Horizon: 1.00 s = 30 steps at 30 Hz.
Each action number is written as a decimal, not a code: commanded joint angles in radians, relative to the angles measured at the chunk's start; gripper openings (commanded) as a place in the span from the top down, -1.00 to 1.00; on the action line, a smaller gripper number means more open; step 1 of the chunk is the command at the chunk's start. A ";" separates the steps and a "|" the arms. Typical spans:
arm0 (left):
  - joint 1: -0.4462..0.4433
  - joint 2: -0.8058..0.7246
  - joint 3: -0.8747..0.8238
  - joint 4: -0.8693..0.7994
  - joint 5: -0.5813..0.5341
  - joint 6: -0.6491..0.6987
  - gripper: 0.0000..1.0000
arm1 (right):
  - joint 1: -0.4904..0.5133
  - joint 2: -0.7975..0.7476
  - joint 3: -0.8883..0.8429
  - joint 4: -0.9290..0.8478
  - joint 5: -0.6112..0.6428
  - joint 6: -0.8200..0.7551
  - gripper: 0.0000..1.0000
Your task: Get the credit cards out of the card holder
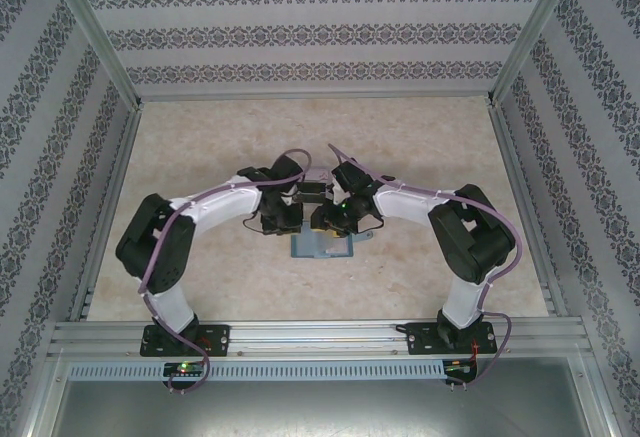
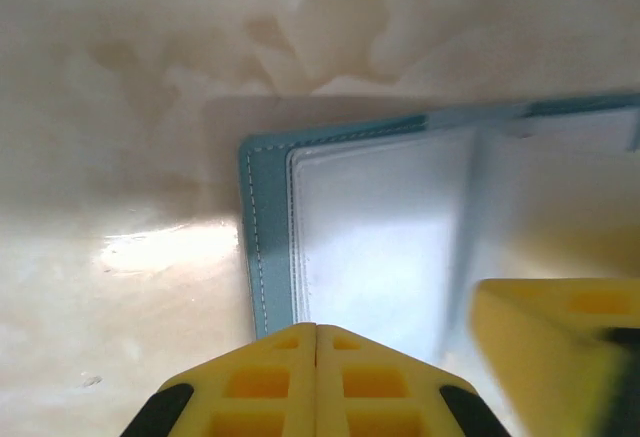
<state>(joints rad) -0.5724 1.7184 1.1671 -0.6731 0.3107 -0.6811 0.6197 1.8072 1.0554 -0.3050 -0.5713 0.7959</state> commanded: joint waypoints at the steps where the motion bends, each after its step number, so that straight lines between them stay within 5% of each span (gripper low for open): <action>1: 0.042 -0.078 -0.028 -0.045 -0.020 0.015 0.88 | 0.028 0.008 0.047 0.005 -0.023 0.006 0.15; 18: 0.105 -0.181 -0.112 -0.026 0.039 0.014 0.88 | 0.086 0.142 0.123 -0.002 -0.002 0.002 -0.09; 30: 0.095 -0.138 -0.259 0.349 0.290 -0.183 0.97 | 0.060 0.050 0.057 0.097 0.003 0.076 -0.01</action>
<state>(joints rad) -0.4759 1.5608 0.9417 -0.4786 0.5156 -0.7792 0.6910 1.9133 1.1389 -0.2596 -0.5686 0.8326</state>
